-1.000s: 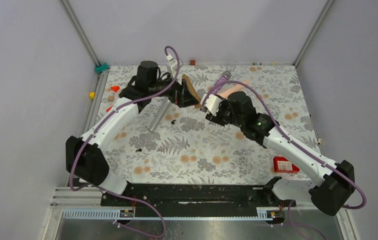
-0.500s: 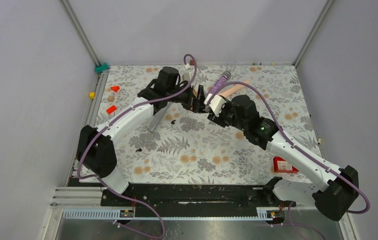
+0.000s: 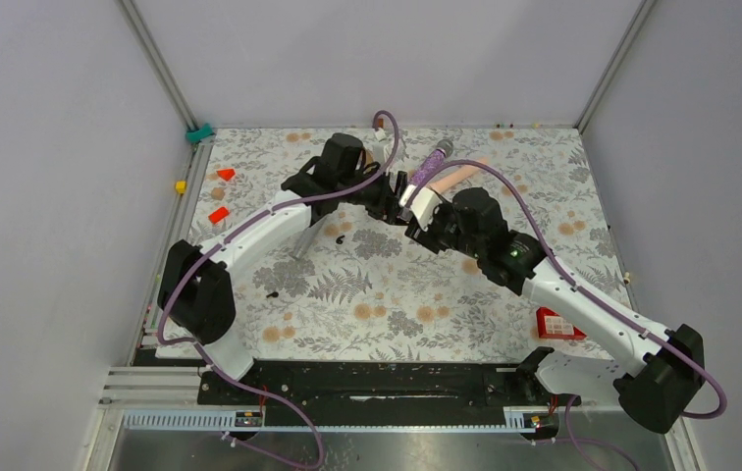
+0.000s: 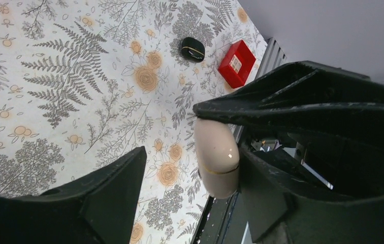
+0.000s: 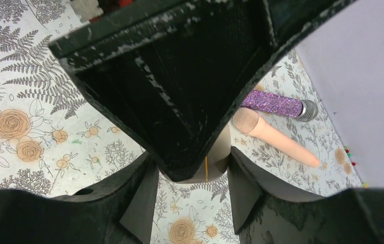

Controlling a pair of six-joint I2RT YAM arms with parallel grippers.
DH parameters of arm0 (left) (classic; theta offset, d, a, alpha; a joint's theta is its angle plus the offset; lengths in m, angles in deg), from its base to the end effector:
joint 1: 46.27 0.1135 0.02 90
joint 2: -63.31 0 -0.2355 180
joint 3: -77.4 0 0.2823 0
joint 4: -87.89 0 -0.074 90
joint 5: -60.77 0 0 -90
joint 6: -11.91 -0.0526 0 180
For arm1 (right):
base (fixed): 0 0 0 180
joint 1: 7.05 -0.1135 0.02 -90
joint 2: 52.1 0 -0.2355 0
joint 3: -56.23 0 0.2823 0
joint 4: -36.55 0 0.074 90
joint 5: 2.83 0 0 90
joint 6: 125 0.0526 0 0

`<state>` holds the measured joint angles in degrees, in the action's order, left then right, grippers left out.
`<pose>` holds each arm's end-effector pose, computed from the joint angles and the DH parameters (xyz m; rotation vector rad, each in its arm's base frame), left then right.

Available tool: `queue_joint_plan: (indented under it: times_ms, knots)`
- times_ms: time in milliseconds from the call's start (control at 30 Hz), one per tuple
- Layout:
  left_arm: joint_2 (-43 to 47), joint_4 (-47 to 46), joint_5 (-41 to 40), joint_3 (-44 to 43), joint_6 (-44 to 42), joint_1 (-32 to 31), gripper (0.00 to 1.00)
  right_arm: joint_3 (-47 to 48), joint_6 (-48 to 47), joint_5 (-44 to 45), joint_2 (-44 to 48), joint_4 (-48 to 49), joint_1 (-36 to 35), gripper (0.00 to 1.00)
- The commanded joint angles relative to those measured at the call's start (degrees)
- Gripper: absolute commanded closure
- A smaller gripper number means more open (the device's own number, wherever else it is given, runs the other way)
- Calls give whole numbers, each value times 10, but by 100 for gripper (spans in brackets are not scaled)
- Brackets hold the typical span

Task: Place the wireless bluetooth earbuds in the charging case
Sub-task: Pick up the charging case at the center of the board.

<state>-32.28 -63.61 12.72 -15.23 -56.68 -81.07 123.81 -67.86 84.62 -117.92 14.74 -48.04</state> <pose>0.3259 -0.2693 0.2743 0.7297 2.1408 -1.3316 0.2435 0.2147 0.2936 -1.1789 1.5190 0.1380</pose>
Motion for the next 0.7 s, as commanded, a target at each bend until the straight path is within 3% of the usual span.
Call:
queue_joint_plan:
  times_ms: [0, 300, 433, 500, 567, 633, 667]
  knots:
    - [-4, -16, 8, -31, -1, -12, 37, 10, 11, 0, -4, 26, -13, 76]
    - [9, -14, 12, -22, -10, -21, 75, 9, 11, 33, -7, 45, -19, 76]
    - [18, -14, 13, -19, -14, -21, 81, 10, 12, 46, -5, 48, -19, 71]
    - [23, -9, 15, -21, -24, -21, 81, 15, 15, 47, -1, 41, -18, 56]
    - [30, 8, 16, -28, -48, -21, 82, 22, 20, 45, 8, 26, -18, 27]
    - [40, 37, 15, -39, -86, -20, 83, 25, 19, 38, 33, 9, -18, 4]
    - [48, 64, 17, -49, -114, -19, 84, 24, 21, 36, 46, 5, -18, 1]
